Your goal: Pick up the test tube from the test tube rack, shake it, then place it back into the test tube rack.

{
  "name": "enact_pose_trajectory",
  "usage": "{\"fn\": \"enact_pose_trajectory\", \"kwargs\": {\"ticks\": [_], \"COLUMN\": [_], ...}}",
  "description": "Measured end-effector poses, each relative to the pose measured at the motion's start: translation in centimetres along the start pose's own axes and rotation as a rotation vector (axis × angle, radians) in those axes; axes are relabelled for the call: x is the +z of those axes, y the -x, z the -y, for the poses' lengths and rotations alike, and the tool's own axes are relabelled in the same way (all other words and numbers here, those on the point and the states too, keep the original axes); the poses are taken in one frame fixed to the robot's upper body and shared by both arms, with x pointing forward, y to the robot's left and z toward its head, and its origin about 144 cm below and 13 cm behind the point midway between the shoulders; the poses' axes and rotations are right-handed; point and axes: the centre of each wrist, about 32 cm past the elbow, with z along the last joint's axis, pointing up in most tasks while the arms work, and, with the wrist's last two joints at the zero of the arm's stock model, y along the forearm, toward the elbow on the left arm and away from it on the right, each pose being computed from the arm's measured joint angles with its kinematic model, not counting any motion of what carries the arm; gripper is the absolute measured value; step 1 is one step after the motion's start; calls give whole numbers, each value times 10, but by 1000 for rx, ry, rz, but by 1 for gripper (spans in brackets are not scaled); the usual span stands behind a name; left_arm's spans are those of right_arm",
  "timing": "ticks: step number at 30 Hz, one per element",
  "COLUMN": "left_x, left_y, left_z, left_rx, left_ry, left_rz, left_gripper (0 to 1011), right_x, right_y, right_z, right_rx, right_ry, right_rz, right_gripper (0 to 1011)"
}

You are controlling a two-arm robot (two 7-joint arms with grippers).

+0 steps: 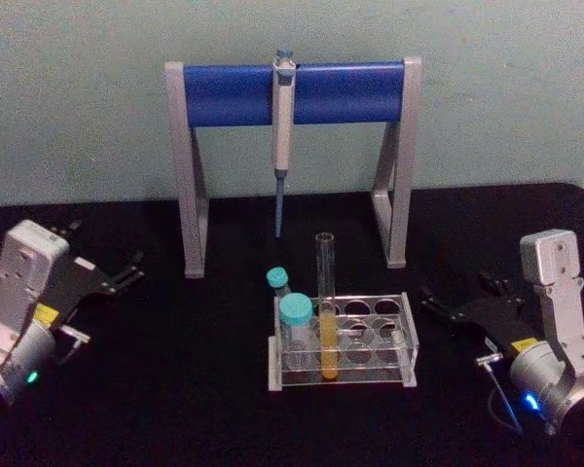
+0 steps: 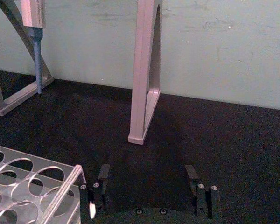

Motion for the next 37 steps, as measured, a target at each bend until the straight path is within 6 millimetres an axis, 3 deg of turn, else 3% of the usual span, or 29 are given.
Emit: {"fn": "enact_pose_trajectory", "kwargs": {"ticks": [37], "left_x": [0], "left_y": [0], "left_z": [0], "left_rx": [0], "left_ry": [0], "left_rz": [0], "left_gripper": [1001], "right_x": [1], "right_y": [0], "right_z": [0], "right_rx": [-1], "right_ry": [-5], "right_rz": [2], "right_gripper": [1000]}}
